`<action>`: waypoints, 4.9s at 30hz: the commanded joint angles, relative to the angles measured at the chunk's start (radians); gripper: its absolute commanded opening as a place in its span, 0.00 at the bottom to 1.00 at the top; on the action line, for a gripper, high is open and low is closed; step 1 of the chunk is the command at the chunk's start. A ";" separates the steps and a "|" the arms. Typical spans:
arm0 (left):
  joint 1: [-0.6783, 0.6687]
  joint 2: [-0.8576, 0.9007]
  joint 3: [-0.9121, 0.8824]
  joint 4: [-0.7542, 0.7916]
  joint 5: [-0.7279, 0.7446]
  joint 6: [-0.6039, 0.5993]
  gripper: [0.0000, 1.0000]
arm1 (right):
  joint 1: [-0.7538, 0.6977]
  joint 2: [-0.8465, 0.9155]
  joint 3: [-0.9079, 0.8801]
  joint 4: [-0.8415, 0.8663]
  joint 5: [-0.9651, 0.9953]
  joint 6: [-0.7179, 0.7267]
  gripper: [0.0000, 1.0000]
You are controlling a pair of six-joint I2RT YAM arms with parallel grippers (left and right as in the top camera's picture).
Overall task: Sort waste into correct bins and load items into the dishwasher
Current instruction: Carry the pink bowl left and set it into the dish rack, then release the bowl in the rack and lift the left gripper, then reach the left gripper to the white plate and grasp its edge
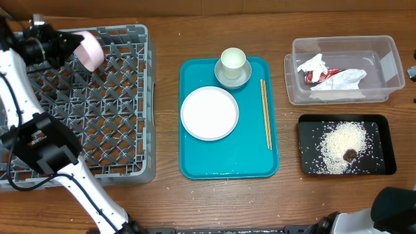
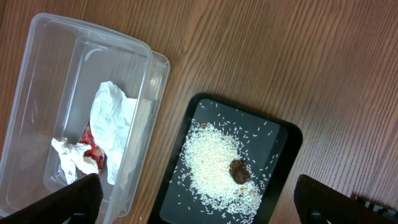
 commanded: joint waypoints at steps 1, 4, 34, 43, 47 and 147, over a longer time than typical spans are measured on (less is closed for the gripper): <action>0.023 0.035 0.009 -0.011 0.130 0.027 0.04 | -0.001 -0.001 0.020 0.003 0.011 -0.003 1.00; 0.033 0.050 0.007 -0.016 0.130 0.036 0.04 | -0.001 -0.001 0.020 0.003 0.011 -0.003 1.00; 0.330 -0.007 0.028 -0.438 -0.284 0.254 0.70 | -0.001 -0.001 0.020 0.003 0.011 -0.003 1.00; 0.193 -0.102 0.028 -0.310 -0.308 0.267 0.04 | -0.001 -0.001 0.020 0.003 0.011 -0.003 1.00; 0.079 -0.098 0.027 -0.193 -0.488 0.218 0.04 | -0.001 -0.001 0.020 0.003 0.011 -0.003 1.00; -1.211 0.002 -0.204 -0.377 -1.013 0.137 0.52 | -0.001 -0.001 0.020 0.003 0.011 -0.003 1.00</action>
